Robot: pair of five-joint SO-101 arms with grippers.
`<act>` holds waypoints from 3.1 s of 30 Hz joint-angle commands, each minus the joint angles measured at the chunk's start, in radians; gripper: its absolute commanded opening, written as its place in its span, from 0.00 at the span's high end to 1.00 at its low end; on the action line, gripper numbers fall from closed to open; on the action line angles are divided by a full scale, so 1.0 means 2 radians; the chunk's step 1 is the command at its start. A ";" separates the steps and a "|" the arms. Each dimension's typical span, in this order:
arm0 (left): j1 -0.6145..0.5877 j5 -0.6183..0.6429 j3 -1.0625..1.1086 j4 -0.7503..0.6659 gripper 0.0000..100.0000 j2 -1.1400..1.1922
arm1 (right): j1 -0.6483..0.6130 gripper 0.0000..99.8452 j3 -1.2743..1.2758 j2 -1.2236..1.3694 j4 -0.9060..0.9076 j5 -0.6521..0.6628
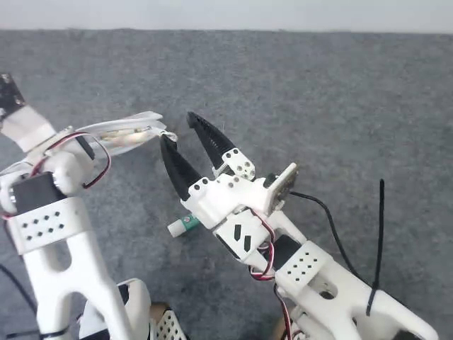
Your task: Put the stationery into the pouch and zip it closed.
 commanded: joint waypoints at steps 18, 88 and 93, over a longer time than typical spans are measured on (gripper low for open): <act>-0.028 0.010 0.000 -0.031 0.99 -0.005 | -0.019 0.88 -0.065 -0.036 0.160 -0.001; -0.028 0.023 0.010 -0.039 0.99 -0.004 | 0.022 0.84 -0.516 0.496 0.827 -0.295; -0.028 0.023 0.010 -0.039 0.99 -0.004 | 0.033 0.84 -0.539 0.531 0.835 -0.292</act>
